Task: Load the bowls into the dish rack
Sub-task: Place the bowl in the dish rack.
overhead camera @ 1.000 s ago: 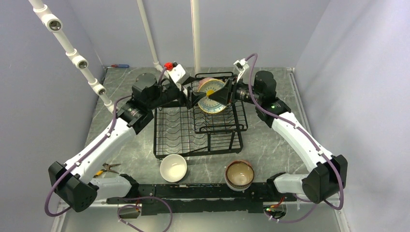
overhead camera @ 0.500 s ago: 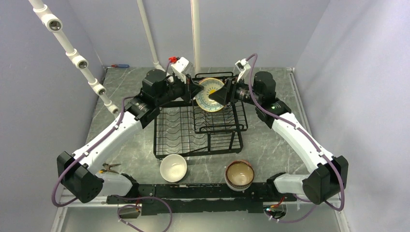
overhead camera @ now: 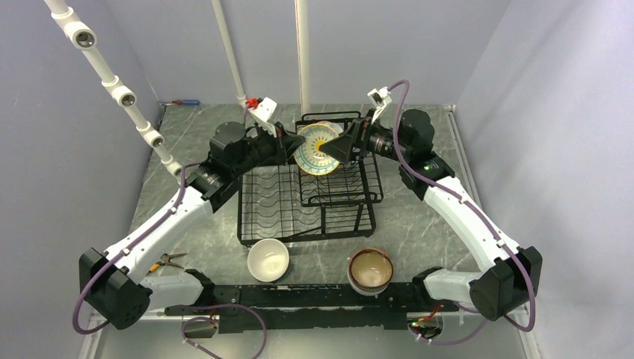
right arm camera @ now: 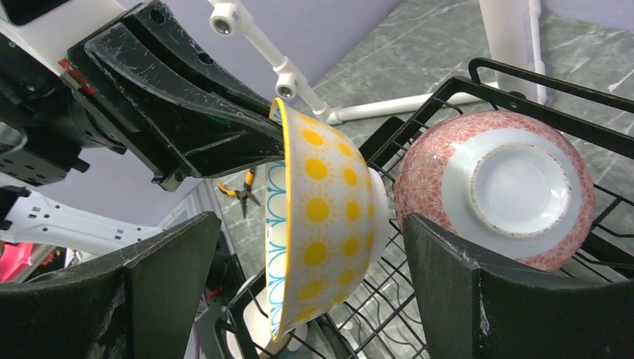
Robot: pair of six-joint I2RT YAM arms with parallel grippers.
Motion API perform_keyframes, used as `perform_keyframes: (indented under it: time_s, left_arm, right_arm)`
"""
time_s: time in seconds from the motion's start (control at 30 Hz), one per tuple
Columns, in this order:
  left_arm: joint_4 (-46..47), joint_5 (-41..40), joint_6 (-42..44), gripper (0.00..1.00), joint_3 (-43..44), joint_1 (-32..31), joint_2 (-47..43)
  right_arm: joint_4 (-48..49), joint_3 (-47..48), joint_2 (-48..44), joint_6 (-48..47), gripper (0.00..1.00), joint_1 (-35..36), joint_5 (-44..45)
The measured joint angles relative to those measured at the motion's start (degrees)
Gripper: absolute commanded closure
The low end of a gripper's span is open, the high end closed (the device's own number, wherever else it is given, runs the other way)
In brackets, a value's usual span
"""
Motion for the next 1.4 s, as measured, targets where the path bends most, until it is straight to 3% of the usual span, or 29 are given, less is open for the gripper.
perform_keyframes:
  time_s: [0.37,0.57,0.73,0.97,1.07,1.1,1.17,1.27,1.4]
  left_arm:
    - [9.46,3.04,-0.02,0.97,-2.91,0.00,-1.88]
    - [12.44,5.49,-0.04,0.97,-3.10,0.00,-1.88]
    - [12.92,6.27,0.02,0.97,-3.10,0.00,-1.95]
    - [12.81,5.92,0.00,0.97,-3.10,0.00,-2.05]
    - [12.81,5.90,0.02,0.97,-3.10,0.00,-2.05]
    - [12.81,5.90,0.02,0.95,-3.10,0.00,-2.05]
    - [12.59,5.90,0.04,0.69,-3.10,0.00,-2.05]
    - [12.66,5.92,0.35,0.42,-3.10,0.00,-2.05]
    - [13.40,6.25,0.42,0.25,-3.10,0.04,-2.05]
  right_arm:
    - [3.52,0.00,1.75,7.30,0.03,0.00,-7.61]
    - [6.60,-0.02,2.86,10.84,0.16,0.00,-10.29]
    - [10.99,-0.42,3.30,13.81,0.41,-0.11,-12.26]
    - [12.37,-1.36,3.32,14.19,1.00,-0.37,-12.22]
    - [12.33,-1.36,3.32,14.05,1.00,-0.37,-12.09]
    - [12.20,-1.36,3.32,13.90,1.00,-0.37,-12.02]
    - [11.76,-1.36,3.30,13.40,1.00,-0.33,-11.87]
    - [9.70,-1.27,3.28,11.89,1.00,-0.33,-11.30]
    - [3.56,-1.14,3.28,8.13,1.00,-0.15,-8.63]
